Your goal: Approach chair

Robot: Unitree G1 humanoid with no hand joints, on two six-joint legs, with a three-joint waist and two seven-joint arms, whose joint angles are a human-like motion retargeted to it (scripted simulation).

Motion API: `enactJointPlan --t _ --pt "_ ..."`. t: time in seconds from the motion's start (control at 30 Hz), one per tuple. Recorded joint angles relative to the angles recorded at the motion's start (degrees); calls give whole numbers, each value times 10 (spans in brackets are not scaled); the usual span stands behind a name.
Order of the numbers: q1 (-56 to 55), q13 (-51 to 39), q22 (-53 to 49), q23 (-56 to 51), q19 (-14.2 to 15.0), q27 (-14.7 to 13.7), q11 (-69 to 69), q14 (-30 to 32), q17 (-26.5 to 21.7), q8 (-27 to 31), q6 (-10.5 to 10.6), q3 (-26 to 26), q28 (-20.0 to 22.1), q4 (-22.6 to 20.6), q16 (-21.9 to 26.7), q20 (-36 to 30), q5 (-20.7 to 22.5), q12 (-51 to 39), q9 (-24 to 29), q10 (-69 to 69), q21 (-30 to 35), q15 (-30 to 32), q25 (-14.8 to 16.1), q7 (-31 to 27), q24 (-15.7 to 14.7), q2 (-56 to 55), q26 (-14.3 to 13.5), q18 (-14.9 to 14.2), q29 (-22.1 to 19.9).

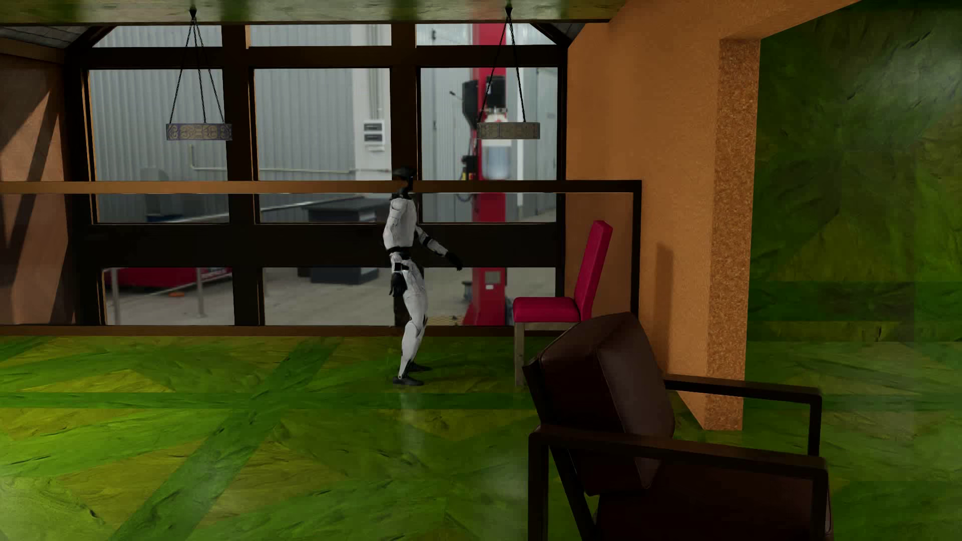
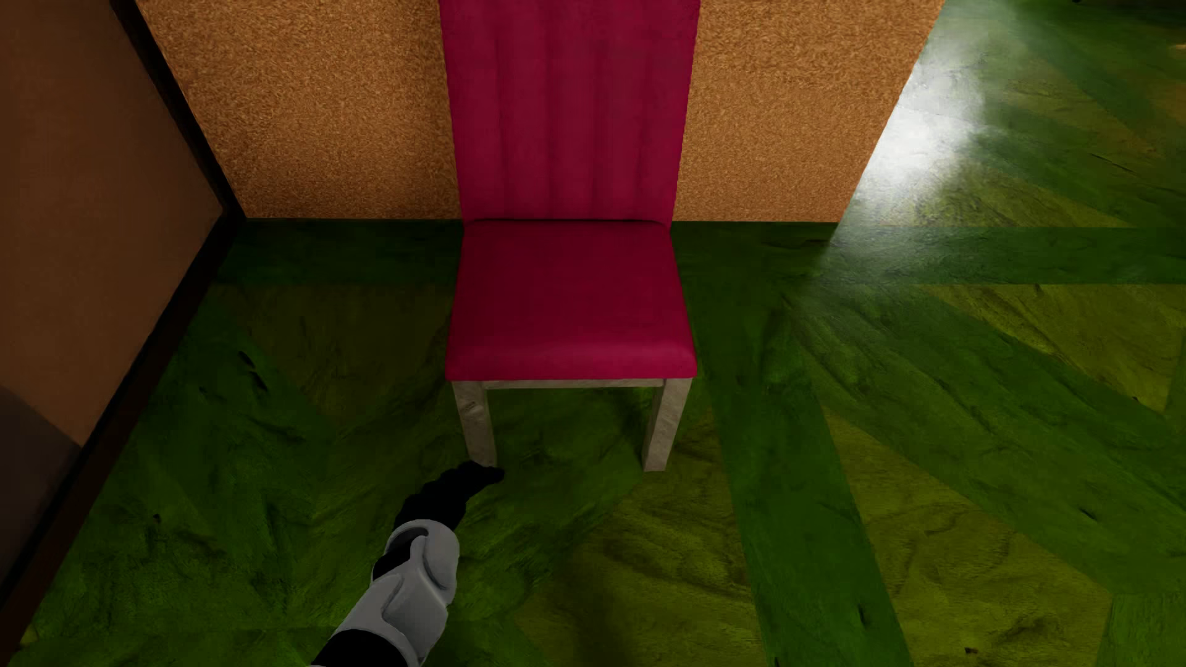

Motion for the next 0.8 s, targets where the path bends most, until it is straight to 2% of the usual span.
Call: enactJointPlan --t 0.07,0.13,0.2,0.3,0.33,0.37,0.4,0.47,0.5,0.63,0.7,0.8 --pt "6 -30 -4 -22 11 -6 -25 -3 -8 -3 4 2 10 13 -12 28 13 38 -5 -7 11 9 -11 6 -19 10 2 -5 -1" --pt "19 -58 26 -61 23 -23 -50 -5 -11 2 11 8 3 29 -24 36 29 78 -10 -19 16 17 -8 20 -34 21 15 -10 -21" --pt "34 -86 84 -92 16 -45 -75 -8 2 18 18 11 -35 44 -32 25 49 122 -15 -29 17 25 10 38 -39 33 47 -15 -60" --pt "52 -108 185 -124 11 -72 -97 -12 8 35 28 12 -99 59 -54 -4 68 181 -18 -37 36 31 23 59 -37 49 103 -21 -64" --pt "56 -110 204 -131 11 -80 -99 -14 9 39 31 13 -121 63 -63 0 72 202 -19 -38 46 31 23 63 -48 50 118 -23 -59" --pt "59 -111 205 -134 11 -82 -99 -16 11 43 34 14 -126 66 -68 4 75 224 -18 -37 54 30 24 68 -54 51 120 -24 -57" --pt "62 -110 198 -132 10 -82 -98 -18 12 45 37 16 -133 68 -67 -11 77 247 -18 -37 59 28 27 71 -42 52 107 -26 -55" --pt "65 -100 172 -117 10 -69 -95 -21 14 44 43 21 -132 71 -61 -16 79 285 -16 -34 64 24 29 69 -34 55 86 -28 -53" --pt "65 -94 159 -102 9 -60 -93 -22 16 40 45 24 -125 71 -61 -3 78 296 -14 -33 60 21 30 66 -42 57 82 -29 -53" --pt "59 -79 140 -5 7 11 -83 -22 27 11 50 27 -109 63 -49 3 67 263 -10 -28 1 8 36 36 -28 67 94 -30 -44" --pt "54 -70 133 31 6 33 -76 -21 31 -7 51 25 -106 54 -37 2 58 222 -8 -27 -19 2 34 17 -19 69 86 -31 -37" --pt "45 -53 107 29 6 17 -69 -19 33 -26 50 19 -78 44 -26 -2 47 163 -6 -25 -31 -4 26 -2 -6 69 65 -31 -25"
